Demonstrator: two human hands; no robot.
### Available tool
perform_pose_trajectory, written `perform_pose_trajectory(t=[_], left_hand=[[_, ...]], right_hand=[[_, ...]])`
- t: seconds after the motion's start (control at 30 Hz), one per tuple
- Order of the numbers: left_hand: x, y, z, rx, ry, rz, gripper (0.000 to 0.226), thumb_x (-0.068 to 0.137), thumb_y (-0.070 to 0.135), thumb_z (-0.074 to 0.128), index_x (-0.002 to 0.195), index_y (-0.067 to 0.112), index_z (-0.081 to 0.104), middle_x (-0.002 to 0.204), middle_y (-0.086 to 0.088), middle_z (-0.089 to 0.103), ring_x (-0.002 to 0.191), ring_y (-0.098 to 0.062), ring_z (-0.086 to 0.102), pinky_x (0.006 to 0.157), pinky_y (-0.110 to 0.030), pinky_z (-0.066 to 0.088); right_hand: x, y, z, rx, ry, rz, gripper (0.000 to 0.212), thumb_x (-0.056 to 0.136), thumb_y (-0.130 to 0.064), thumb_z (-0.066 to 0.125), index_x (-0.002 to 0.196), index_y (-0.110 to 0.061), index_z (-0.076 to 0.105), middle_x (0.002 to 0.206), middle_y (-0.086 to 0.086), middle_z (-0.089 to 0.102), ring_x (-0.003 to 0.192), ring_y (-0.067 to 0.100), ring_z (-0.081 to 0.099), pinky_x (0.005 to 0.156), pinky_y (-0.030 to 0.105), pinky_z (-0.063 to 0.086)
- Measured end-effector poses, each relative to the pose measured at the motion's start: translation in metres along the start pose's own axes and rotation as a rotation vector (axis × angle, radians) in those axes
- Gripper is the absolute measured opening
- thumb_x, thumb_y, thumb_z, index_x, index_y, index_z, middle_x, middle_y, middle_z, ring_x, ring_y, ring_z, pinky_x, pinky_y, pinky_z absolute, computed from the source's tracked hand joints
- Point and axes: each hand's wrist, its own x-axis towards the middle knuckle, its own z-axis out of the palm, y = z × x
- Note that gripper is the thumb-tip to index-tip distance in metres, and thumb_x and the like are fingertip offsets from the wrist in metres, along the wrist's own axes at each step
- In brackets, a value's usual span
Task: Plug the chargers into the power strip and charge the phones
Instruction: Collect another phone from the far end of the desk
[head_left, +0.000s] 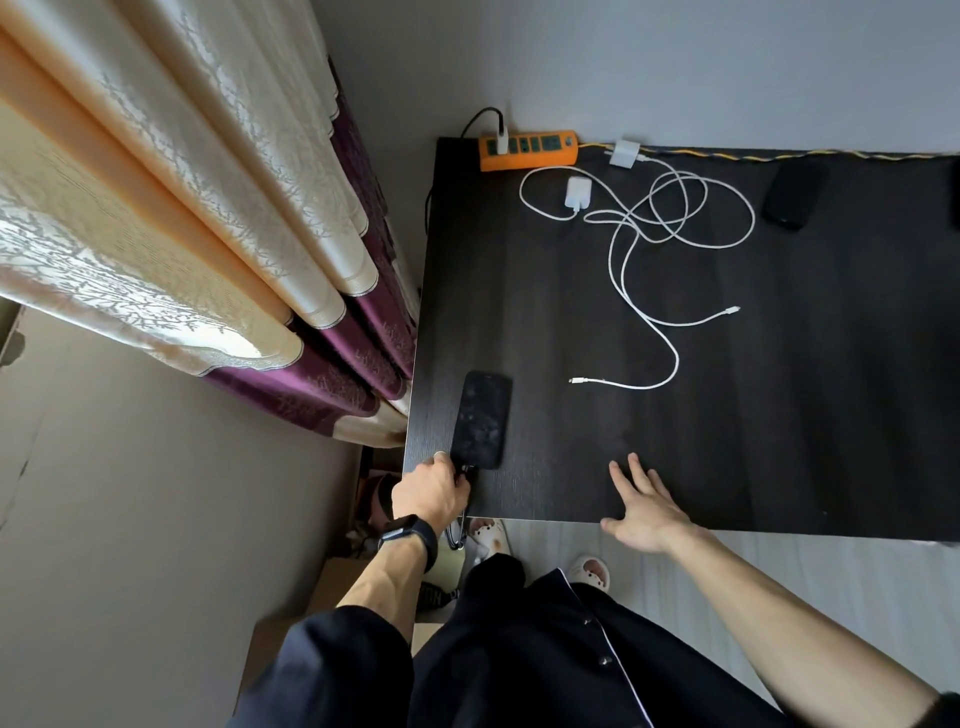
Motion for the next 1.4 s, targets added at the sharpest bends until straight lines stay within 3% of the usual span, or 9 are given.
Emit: perform_pose_trajectory(t=[0.1, 0.23, 0.33, 0.47, 0.67, 0.8, 0.93, 1.13, 1.4], left_hand=[[-0.001, 0.001, 0.002, -0.017, -0.017, -0.055, 0.027, 0.088, 0.034, 0.048, 0.101, 0.011, 0.052, 0.102, -0.011, 0.07, 0.095, -0.038, 0.066, 0.076, -0.039, 0.052], [-0.007, -0.01, 0.006, -0.355, 0.053, -0.305, 0.03, 0.086, 0.034, 0.056, 0.101, 0.01, 0.045, 0.104, -0.018, 0.066, 0.096, -0.04, 0.063, 0.075, -0.039, 0.046], [-0.009, -0.013, 0.011, -0.428, 0.114, -0.286, 0.031, 0.089, 0.034, 0.055, 0.108, 0.012, 0.045, 0.111, -0.015, 0.062, 0.098, -0.04, 0.062, 0.075, -0.041, 0.046], [-0.007, -0.006, 0.013, -0.228, 0.242, -0.082, 0.055, 0.087, 0.042, 0.059, 0.13, 0.01, 0.048, 0.119, -0.016, 0.052, 0.106, -0.038, 0.054, 0.08, -0.046, 0.048], [-0.001, 0.01, 0.017, 0.035, 0.121, 0.191, 0.068, 0.088, 0.055, 0.053, 0.149, 0.043, 0.025, 0.152, -0.01, 0.027, 0.127, -0.031, 0.038, 0.102, -0.042, 0.044], [0.006, 0.014, 0.022, 0.132, 0.13, 0.164, 0.064, 0.091, 0.06, 0.046, 0.149, 0.047, 0.023, 0.158, -0.01, 0.025, 0.135, -0.032, 0.033, 0.11, -0.048, 0.032], [0.004, 0.013, 0.028, 0.186, 0.177, 0.056, 0.059, 0.093, 0.066, 0.037, 0.148, 0.051, 0.023, 0.156, -0.003, 0.03, 0.136, -0.027, 0.034, 0.109, -0.07, 0.009], [0.004, 0.008, 0.032, -0.021, 0.205, -0.018, 0.065, 0.088, 0.065, 0.051, 0.147, 0.047, 0.032, 0.151, -0.007, 0.036, 0.136, -0.029, 0.033, 0.107, -0.054, 0.033], [0.002, -0.003, 0.036, -0.008, 0.203, 0.028, 0.066, 0.088, 0.062, 0.054, 0.148, 0.049, 0.03, 0.153, -0.005, 0.035, 0.134, -0.03, 0.035, 0.103, -0.051, 0.038]], right_hand=[[-0.001, -0.001, 0.007, -0.004, 0.042, -0.002, 0.088, 0.099, -0.04, 0.053, 0.159, -0.031, -0.011, 0.164, -0.008, -0.03, 0.155, 0.024, -0.018, 0.125, 0.043, 0.012], [-0.001, 0.002, 0.017, 0.047, 0.124, -0.017, 0.083, 0.1, -0.043, 0.049, 0.16, -0.032, -0.008, 0.164, -0.01, -0.028, 0.154, 0.023, -0.019, 0.125, 0.044, 0.014], [0.0, 0.007, 0.03, 0.075, 0.233, -0.036, 0.077, 0.101, -0.046, 0.045, 0.16, -0.034, -0.002, 0.165, -0.013, -0.024, 0.154, 0.02, -0.017, 0.123, 0.051, 0.023], [0.001, 0.007, 0.041, 0.057, 0.327, -0.018, 0.072, 0.1, -0.046, 0.045, 0.159, -0.037, 0.005, 0.168, -0.012, -0.014, 0.155, 0.02, -0.012, 0.114, 0.064, 0.031], [0.004, 0.002, 0.053, 0.002, 0.384, 0.015, 0.071, 0.102, -0.05, 0.038, 0.16, -0.035, 0.0, 0.169, -0.004, -0.013, 0.155, 0.024, -0.012, 0.115, 0.067, 0.027], [0.007, 0.001, 0.059, -0.028, 0.39, 0.026, 0.07, 0.103, -0.051, 0.029, 0.159, -0.035, -0.009, 0.168, -0.004, -0.019, 0.155, 0.024, -0.016, 0.116, 0.065, 0.023], [0.007, 0.002, 0.059, 0.008, 0.391, 0.017, 0.069, 0.104, -0.05, 0.03, 0.159, -0.036, -0.008, 0.167, -0.006, -0.021, 0.154, 0.021, -0.018, 0.117, 0.066, 0.021], [0.007, 0.005, 0.059, 0.034, 0.389, 0.004, 0.069, 0.103, -0.05, 0.032, 0.158, -0.038, -0.008, 0.166, -0.009, -0.024, 0.154, 0.02, -0.019, 0.118, 0.066, 0.019], [0.005, 0.005, 0.056, 0.063, 0.369, -0.014, 0.072, 0.103, -0.047, 0.038, 0.157, -0.04, -0.009, 0.164, -0.013, -0.027, 0.154, 0.018, -0.02, 0.118, 0.065, 0.018]])
